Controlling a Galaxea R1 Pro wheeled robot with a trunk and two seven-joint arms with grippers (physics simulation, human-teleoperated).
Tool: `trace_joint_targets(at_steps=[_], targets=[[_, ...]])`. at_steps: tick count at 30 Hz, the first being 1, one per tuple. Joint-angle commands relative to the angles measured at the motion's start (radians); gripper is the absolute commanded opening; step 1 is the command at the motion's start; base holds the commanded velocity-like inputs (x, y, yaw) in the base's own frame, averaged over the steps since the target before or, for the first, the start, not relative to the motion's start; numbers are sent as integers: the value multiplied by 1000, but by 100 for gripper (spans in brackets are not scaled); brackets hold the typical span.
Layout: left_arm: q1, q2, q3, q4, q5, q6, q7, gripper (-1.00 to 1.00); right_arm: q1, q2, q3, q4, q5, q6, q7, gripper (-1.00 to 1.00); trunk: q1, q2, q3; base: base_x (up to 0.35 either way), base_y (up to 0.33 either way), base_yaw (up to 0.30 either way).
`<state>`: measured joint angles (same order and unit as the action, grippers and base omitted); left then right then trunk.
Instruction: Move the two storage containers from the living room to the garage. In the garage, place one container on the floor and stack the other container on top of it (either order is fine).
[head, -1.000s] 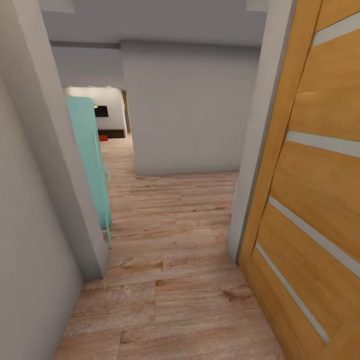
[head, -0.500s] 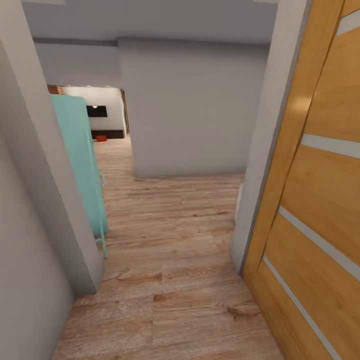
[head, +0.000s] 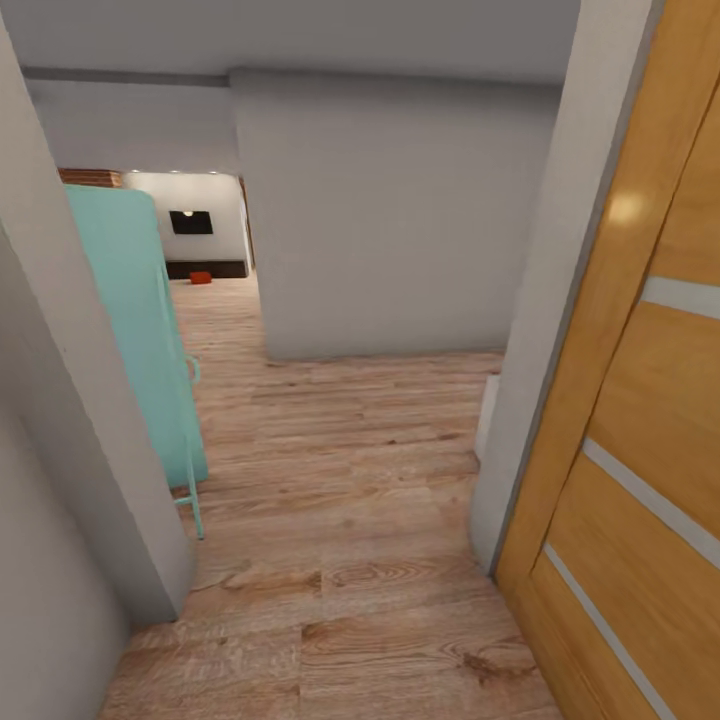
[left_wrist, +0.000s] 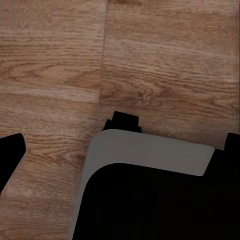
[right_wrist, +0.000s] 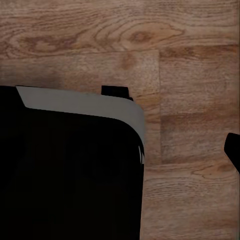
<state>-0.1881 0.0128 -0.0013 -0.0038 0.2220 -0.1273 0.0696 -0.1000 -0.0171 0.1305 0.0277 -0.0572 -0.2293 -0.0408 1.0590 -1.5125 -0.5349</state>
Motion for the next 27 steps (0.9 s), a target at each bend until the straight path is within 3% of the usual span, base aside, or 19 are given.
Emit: trace_joint_targets(at_steps=[1,27], targets=[[-1,0,-1,1,5,-3,1,100,-1,0,9,3,-6,-5,-2,100,1,0,-1,321,0,0],[-1,1,-1,1,5,-2,1,100,-1,-1,11,3,-7,-5,-2,100,1,0,-1,321,0,0]])
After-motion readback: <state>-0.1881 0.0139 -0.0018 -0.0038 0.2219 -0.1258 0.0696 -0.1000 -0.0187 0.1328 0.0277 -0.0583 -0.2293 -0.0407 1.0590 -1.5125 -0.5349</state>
